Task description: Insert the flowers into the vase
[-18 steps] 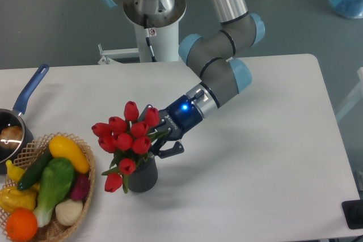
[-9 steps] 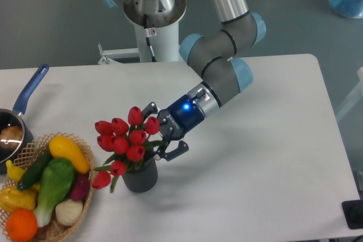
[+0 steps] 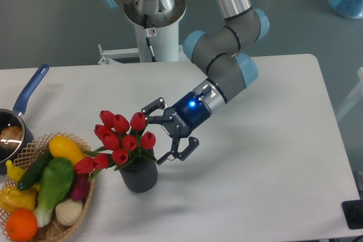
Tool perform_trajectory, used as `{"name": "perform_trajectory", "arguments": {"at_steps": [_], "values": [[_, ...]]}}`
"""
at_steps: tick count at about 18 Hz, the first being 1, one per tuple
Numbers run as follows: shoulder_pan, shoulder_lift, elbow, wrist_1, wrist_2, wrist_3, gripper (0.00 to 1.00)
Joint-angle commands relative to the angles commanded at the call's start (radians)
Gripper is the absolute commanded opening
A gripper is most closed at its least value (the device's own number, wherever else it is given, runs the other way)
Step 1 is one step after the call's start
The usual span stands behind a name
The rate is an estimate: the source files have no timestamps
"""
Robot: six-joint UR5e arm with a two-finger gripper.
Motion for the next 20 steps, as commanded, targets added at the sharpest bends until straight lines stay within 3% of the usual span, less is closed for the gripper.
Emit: {"name": "perform_trajectory", "arguments": {"at_steps": [3, 6, 10, 13, 17, 18, 20], "values": [[0.028, 0.07, 0.0, -0.003, 0.129, -0.012, 1.0], [0.063, 0.17, 0.014, -0.005, 0.274, -0.116, 1.0], [0.086, 0.291, 0.041, -0.012, 0.564, -0.163, 1.0], [0.097, 0.347, 0.052, -0.058, 0.759, -0.161, 1.0], [0.132, 0.393, 0.093, -0.15, 0.965, -0.143, 1.0], [0.144, 0.411, 0.115, -0.199, 1.002, -0.12, 1.0], [0.185, 0.436, 0.164, -0.351, 1.062, -0.004, 1.0]]}}
